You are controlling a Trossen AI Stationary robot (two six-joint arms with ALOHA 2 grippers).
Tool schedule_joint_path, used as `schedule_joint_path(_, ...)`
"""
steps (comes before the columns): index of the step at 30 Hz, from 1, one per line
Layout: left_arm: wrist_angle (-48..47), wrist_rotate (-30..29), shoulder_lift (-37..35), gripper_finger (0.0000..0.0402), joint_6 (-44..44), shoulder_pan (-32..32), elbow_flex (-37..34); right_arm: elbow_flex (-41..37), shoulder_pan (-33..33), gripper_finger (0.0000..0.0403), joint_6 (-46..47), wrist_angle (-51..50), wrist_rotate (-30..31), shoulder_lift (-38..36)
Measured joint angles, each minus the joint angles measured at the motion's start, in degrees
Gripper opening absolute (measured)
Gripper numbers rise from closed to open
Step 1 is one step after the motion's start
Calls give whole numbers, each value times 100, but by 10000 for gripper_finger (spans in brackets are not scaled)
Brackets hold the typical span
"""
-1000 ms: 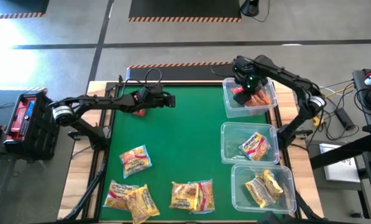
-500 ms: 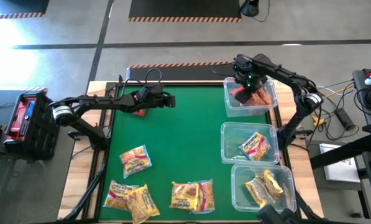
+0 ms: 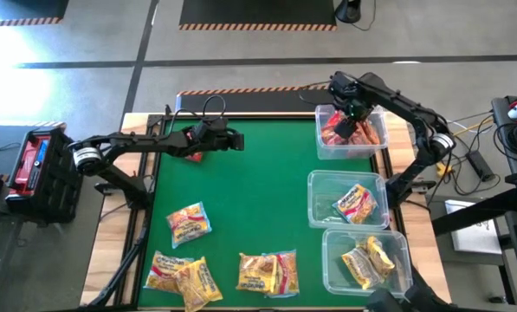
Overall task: Sort Maruchan noodles
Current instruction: Put the top right red noodle pack into the top transparent bin, then move the top blue noodle pack to the top middle of the table
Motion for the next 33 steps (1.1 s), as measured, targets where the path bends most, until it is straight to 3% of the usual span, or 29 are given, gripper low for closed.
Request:
schedule_joint_path(8, -705, -262, 0, 0, 204, 244, 0, 547, 7, 219, 403, 246, -244, -217)
schedule_joint_path(10, -886, -326, 0, 0, 289, 397, 0, 620, 1, 219, 431, 526, -801, -301)
schedule_joint_path(16, -1913, -308, -7, 0, 330, 900, 0, 632, 44, 219, 429, 1495, -3304, -481)
schedule_joint_path(20, -2555, -308, -11, 0, 555, 1195, 0, 632, 151, 219, 306, 2027, -4289, -463)
schedule_joint_path(25, -2693, -295, -269, 0, 625, 1269, 47, 627, 369, 219, 193, 2368, -4548, -384)
schedule_joint_path(28, -2900, 20, -472, 0, 832, 1172, 229, 625, 492, 219, 21, 2310, -4551, -363)
schedule_joint_path(33, -4316, 251, -972, 0, 539, 561, 518, 625, 639, 219, -179, 2157, -4551, -363)
